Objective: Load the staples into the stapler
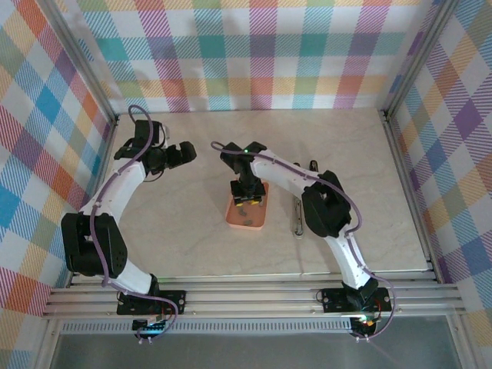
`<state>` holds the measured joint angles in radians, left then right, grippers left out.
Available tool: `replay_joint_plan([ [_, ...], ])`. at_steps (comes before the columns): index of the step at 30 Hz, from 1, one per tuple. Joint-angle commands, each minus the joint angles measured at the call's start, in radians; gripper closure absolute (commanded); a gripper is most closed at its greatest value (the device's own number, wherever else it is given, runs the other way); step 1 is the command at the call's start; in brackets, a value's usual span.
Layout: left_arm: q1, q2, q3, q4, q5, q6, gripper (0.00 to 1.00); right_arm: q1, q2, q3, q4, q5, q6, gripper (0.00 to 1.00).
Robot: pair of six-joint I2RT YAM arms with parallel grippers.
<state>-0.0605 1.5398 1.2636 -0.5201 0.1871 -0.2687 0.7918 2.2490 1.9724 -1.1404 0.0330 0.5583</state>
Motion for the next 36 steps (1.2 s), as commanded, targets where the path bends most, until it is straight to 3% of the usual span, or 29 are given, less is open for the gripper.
replay_joint_plan([
  [1,0.026,-0.021,-0.005,0.017,0.014,0.024,0.0,-0.005,0.037,0.053,-0.053,0.05,-0.028,0.61],
  [10,0.045,0.008,0.016,0.003,0.025,0.047,0.0,-0.012,0.125,0.15,-0.089,0.047,-0.048,0.63],
  [23,0.044,0.046,0.039,0.005,0.044,0.048,0.0,-0.068,0.163,0.171,-0.081,0.041,-0.111,0.67],
  [36,0.045,0.042,0.035,0.007,0.049,0.048,0.0,-0.056,0.181,0.175,-0.073,-0.018,-0.179,0.67],
])
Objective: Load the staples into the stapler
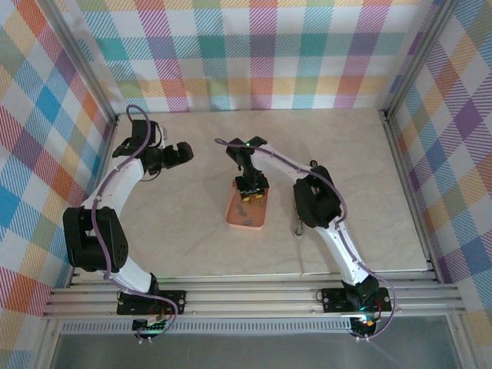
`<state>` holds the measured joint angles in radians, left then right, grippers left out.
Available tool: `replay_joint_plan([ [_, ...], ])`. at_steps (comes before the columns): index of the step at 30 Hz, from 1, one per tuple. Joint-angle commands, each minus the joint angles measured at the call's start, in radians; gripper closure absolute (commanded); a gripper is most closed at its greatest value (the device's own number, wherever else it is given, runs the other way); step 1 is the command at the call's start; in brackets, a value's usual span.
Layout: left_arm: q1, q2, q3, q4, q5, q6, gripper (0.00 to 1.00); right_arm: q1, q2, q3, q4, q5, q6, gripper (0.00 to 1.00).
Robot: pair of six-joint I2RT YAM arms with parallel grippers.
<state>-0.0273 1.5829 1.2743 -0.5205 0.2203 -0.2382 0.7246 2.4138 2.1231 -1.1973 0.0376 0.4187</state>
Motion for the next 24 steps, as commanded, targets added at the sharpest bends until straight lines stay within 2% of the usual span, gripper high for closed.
replay_joint_plan([
  [1,0.011,-0.003,0.022,0.007,0.016,0.017,0.0,0.015,0.017,0.024,-0.019,-0.019,-0.044,0.67],
  [22,0.012,-0.014,0.011,0.014,0.017,0.022,0.0,0.018,0.062,0.023,-0.007,-0.013,-0.023,0.72],
  [24,0.012,-0.014,0.01,0.016,0.019,0.023,0.0,0.018,0.065,0.023,-0.015,-0.011,-0.016,0.74],
])
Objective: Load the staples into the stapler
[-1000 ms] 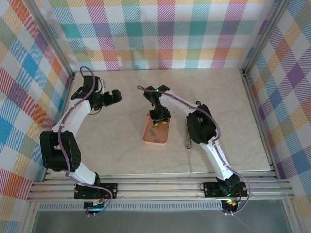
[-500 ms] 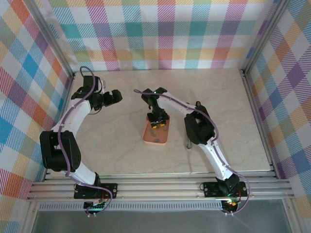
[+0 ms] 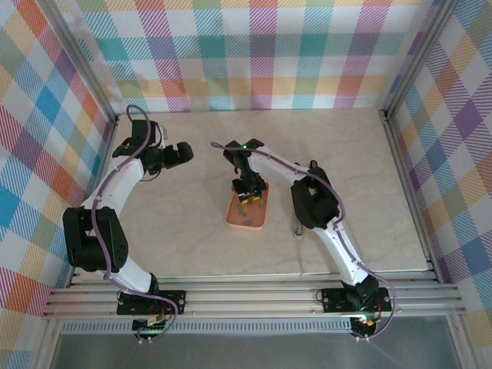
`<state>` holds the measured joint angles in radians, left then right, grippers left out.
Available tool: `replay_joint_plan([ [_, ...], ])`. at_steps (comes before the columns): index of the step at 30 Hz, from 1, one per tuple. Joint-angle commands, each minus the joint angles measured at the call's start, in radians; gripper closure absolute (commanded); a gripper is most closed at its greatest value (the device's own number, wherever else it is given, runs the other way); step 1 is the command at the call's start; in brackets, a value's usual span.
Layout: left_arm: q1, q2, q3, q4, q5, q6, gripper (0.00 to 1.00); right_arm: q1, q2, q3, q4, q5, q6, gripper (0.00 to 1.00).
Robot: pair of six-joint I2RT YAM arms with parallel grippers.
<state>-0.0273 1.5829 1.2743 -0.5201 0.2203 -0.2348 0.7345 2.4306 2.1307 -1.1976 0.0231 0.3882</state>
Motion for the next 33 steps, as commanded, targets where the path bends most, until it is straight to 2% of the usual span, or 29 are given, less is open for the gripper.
replay_joint_plan([
  [1,0.012,-0.014,0.01,0.015,0.019,0.019,0.0,0.008,0.049,0.015,-0.018,0.007,0.017,0.75],
  [13,0.011,-0.021,0.004,0.018,0.02,0.019,0.0,0.008,0.006,-0.007,-0.03,0.05,0.004,0.81],
  [26,0.011,-0.027,-0.002,0.021,0.021,0.021,0.0,0.008,-0.098,-0.062,-0.033,0.064,0.057,0.81],
  [33,0.011,-0.026,-0.003,0.025,0.024,0.02,0.0,0.012,-0.092,-0.059,-0.018,0.042,0.072,0.81],
])
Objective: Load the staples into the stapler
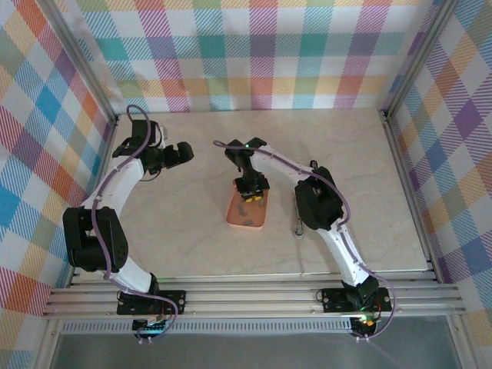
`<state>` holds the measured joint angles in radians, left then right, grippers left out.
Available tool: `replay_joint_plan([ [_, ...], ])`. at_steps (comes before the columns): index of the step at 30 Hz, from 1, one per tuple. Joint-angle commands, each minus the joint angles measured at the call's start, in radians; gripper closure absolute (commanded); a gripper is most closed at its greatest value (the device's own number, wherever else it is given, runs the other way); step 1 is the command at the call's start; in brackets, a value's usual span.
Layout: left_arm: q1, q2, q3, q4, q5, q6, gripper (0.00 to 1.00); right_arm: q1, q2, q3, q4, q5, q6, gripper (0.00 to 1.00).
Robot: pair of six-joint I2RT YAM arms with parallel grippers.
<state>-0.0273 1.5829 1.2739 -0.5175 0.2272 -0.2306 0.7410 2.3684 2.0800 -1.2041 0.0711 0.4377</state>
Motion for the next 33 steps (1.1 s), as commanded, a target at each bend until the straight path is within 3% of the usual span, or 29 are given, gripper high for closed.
replay_joint_plan([
  [1,0.011,-0.026,-0.003,0.022,0.017,0.016,0.0,0.005,-0.024,-0.004,-0.015,-0.01,0.023,0.81],
  [21,0.012,-0.028,-0.007,0.026,0.018,0.017,0.0,0.021,0.066,0.019,-0.063,-0.071,0.055,0.78],
  [26,0.011,-0.027,-0.006,0.025,0.018,0.019,0.0,0.021,0.06,0.055,-0.063,-0.058,0.049,0.7],
  [33,0.011,-0.026,-0.007,0.025,0.02,0.019,0.0,0.02,0.064,0.09,-0.062,-0.04,0.058,0.7],
])
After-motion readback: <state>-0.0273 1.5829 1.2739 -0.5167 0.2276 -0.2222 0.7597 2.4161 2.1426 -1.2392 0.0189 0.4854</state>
